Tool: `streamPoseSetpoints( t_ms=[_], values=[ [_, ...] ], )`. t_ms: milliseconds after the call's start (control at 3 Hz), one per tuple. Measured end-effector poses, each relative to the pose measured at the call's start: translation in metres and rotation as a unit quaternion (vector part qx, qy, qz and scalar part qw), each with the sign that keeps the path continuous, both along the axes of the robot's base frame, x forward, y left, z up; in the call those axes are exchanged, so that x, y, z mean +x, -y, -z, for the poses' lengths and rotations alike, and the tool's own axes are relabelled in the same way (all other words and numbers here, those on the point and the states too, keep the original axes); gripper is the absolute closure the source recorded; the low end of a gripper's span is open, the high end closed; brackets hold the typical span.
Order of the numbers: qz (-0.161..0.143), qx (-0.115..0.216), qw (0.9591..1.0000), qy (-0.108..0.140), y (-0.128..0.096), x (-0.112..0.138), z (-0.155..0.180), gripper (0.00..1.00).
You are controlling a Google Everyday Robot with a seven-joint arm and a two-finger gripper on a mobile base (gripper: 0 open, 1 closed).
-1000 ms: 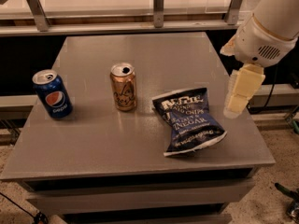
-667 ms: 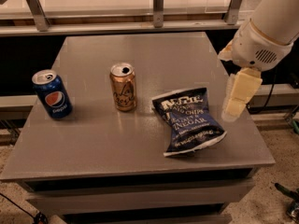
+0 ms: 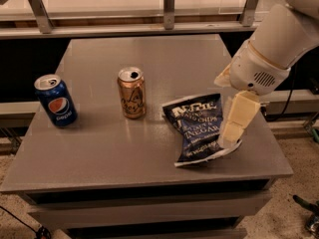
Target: Move blue chip bag near orange can
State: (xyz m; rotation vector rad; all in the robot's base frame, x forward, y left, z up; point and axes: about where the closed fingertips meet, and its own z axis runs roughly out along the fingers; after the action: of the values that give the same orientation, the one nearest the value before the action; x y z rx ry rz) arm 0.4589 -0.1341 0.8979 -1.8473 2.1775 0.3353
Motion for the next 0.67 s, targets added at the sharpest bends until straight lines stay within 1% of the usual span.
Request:
streamPoseSetpoints(
  t_ms=[333,667],
  values=[
    [0.000,0.014,0.9999,-0.004,-0.010,-0.008,0.016,0.00],
    [0.022,-0.009,0.9997,-0.003,-0.006,-0.007,0.035,0.00]
  ],
)
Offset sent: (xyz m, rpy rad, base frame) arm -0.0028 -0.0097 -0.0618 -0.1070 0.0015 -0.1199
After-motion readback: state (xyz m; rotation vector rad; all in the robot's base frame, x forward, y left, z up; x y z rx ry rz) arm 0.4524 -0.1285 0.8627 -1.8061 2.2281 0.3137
